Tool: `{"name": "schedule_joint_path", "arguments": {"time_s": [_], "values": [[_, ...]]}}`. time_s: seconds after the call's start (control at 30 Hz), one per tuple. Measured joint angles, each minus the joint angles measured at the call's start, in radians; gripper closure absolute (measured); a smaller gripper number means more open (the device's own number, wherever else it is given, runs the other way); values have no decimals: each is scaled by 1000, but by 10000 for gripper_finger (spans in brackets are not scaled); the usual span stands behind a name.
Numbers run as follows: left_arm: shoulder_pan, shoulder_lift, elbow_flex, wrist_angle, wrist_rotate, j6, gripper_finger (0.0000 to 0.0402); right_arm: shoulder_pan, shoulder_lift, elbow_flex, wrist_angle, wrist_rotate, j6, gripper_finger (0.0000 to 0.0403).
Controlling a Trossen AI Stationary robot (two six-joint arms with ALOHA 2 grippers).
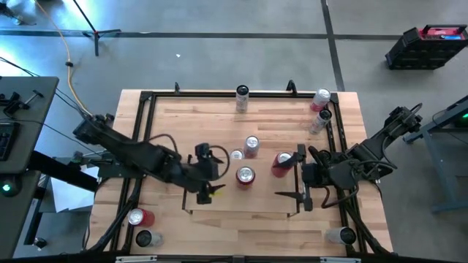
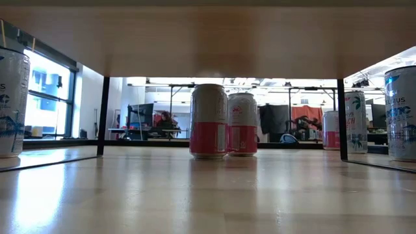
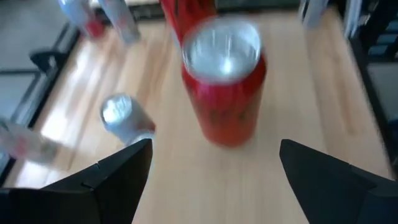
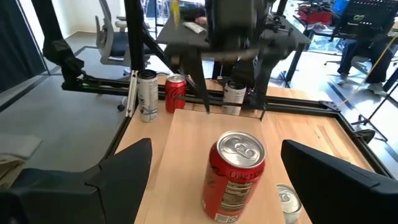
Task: Place canned beverage on shelf
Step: Put the top red-black soda can on the shelf aligned with the other red-black soda cans
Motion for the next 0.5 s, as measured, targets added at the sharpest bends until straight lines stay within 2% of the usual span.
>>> {"name": "schedule_joint_path", "arguments": {"time_s": [0.23,0.37,0.5], "values": [[33,39,-164,240,26,61,80,0,0,0,1,0,-1,59],[47,59,-182,315,111,85,89,0,0,0,1,-1,0,59],[50,86,-181,392,110,103,93,0,0,0,-1,-1,0,59]]}}
